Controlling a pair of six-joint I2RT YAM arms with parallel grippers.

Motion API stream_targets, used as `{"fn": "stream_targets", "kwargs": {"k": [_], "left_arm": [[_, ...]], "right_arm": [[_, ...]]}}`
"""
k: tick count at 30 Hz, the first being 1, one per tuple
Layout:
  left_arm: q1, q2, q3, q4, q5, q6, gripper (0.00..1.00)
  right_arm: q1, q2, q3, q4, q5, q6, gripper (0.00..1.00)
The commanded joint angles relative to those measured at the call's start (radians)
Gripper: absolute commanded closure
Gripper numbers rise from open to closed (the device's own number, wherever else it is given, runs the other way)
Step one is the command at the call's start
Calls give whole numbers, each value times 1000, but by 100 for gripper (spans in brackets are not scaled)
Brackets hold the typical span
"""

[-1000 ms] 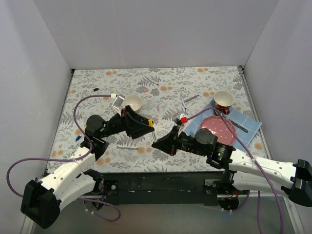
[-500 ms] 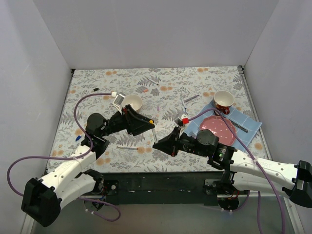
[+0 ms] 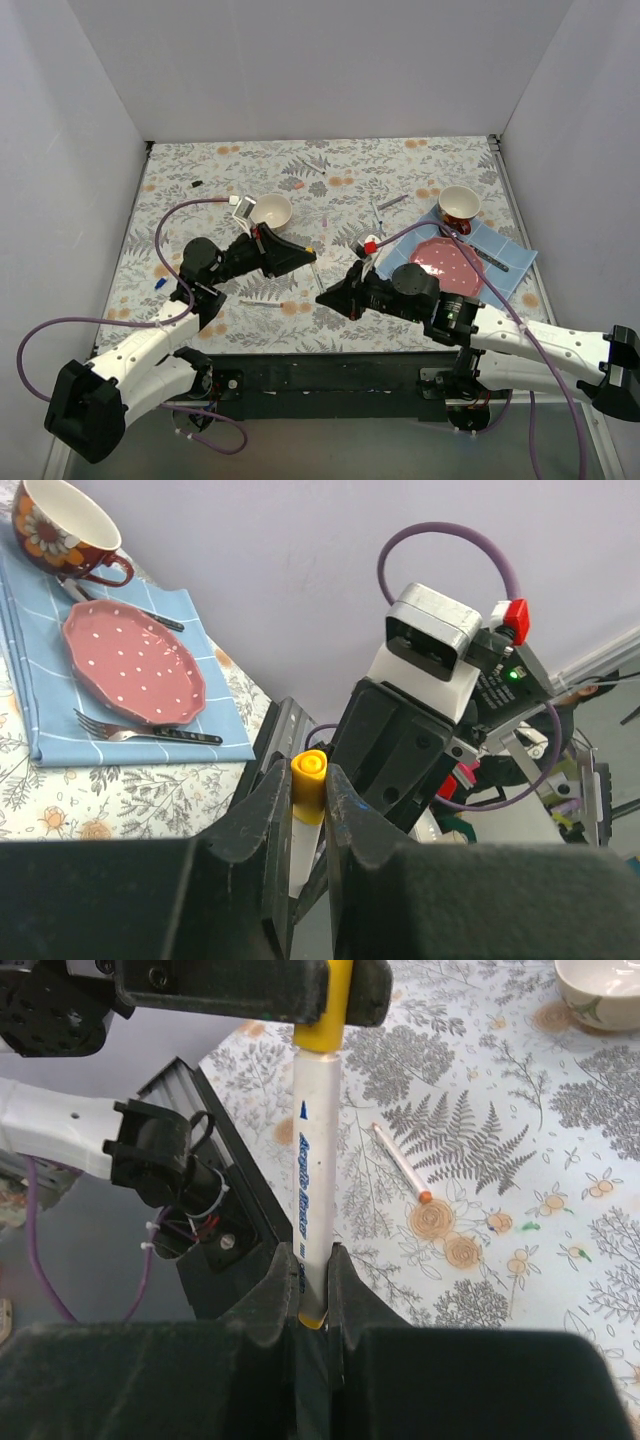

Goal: Insert the pens into the pen caps
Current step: Push the cap all the way onto the barrel until it clicks

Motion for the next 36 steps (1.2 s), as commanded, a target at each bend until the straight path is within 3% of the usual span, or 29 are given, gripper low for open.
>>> {"fn": "stream_targets", "kwargs": {"k": [1, 10, 17, 21, 28, 31, 36], "left_arm": [[-5, 12, -63, 36, 18, -47, 100], [-23, 32, -53, -43, -26, 88, 100], [-26, 32, -127, 96, 43, 62, 100], [-48, 29, -185, 286, 66, -28, 100], [-108, 46, -221, 354, 49, -59, 100], [-135, 66, -212, 298, 21, -42, 100], [-163, 36, -175, 57, 20, 70, 100]], "right_arm": [[-10, 37, 136, -4, 170, -52, 99], [-10, 90, 192, -8, 235, -73, 99], [-13, 75, 250, 12, 229, -116, 99], [-12, 78, 302, 15, 175, -135, 99], [-21, 100, 342, 40, 135, -136, 99], [-21, 107, 366, 29, 178, -167, 99], [-25, 126, 419, 3, 222, -260, 99]]}}
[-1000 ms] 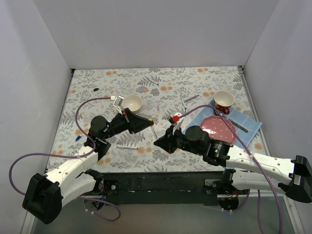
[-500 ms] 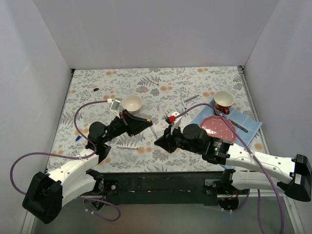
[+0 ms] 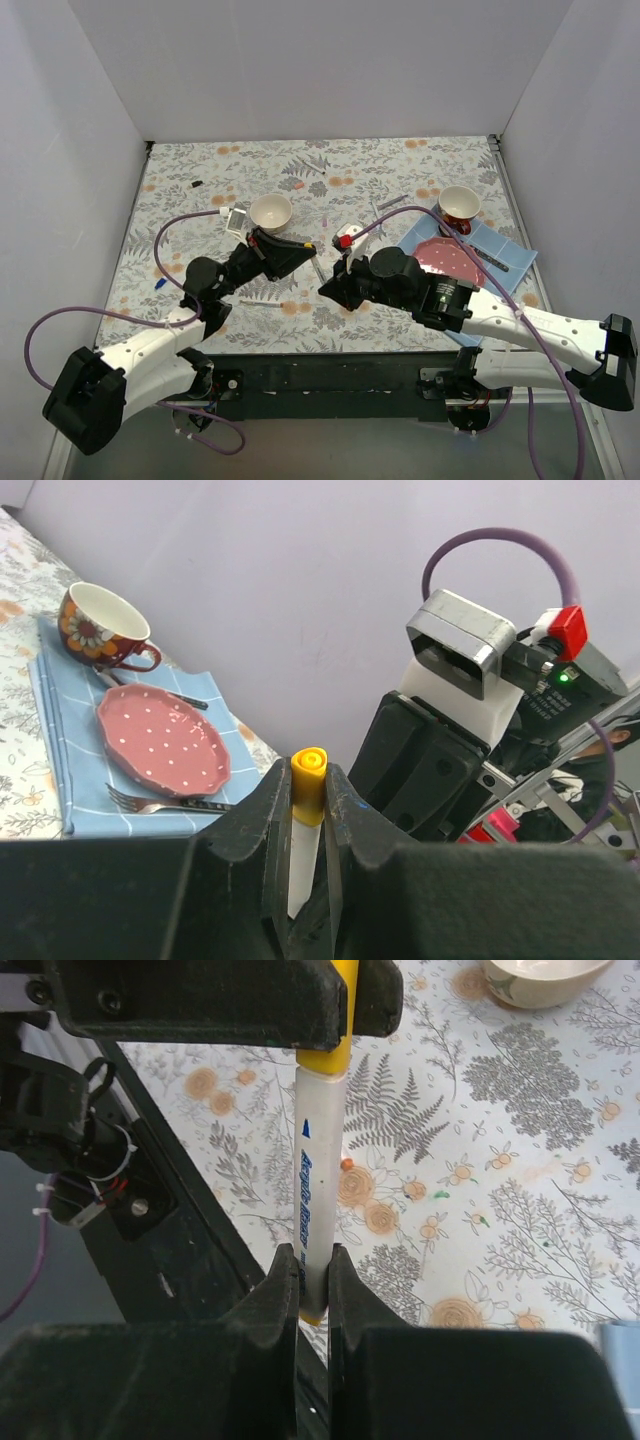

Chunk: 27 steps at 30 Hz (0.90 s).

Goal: Insert the pens into the pen caps
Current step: Push the cap all the way onto the barrel until it clicks

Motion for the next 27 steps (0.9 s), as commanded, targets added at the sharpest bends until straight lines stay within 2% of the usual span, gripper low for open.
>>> {"fn": "stream_targets", "kwargs": {"k": [1, 7, 15, 19, 27], "left_arm": [[-87, -19, -12, -323, 248, 83, 100], [-87, -42, -30, -381, 254, 78, 100], [-107, -54, -89, -281, 197, 26, 100], [-124, -42, -46, -401, 117, 78, 100], [-153, -42, -13, -499, 13, 123, 100]], "right_arm": [[-32, -7, 172, 337, 137, -105, 99], [-46, -17, 197, 335, 175, -161, 99], [-49, 20, 229, 384, 107, -132, 99], [-49, 34, 249, 383, 130, -136, 99], [-49, 54, 270, 363, 207, -185, 99]]}}
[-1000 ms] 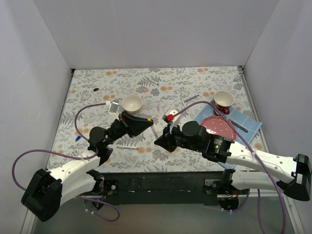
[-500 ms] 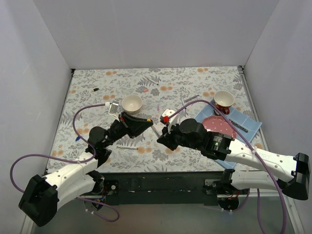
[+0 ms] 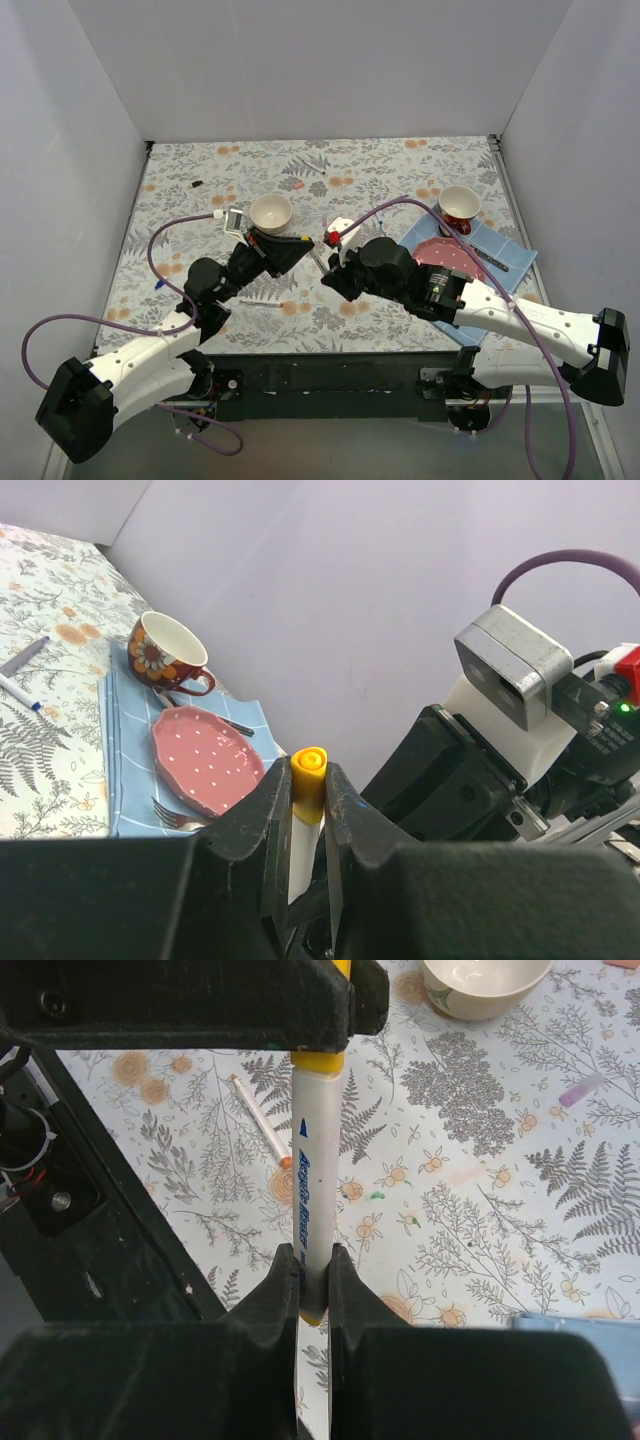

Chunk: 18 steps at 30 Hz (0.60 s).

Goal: Insert the pens into the pen caps
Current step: Push the cap all the way onto the barrel until it clicks

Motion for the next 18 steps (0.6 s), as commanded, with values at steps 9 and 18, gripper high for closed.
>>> {"fn": "stream_targets", "kwargs": {"k": [9, 18], "left_arm": [[-119, 46, -14, -358, 169, 100, 100], [-129, 78, -109, -117, 282, 59, 100]], "right_arm": [[-28, -2, 194, 491, 148, -89, 99], [-32, 1, 223, 531, 86, -84, 99]]}}
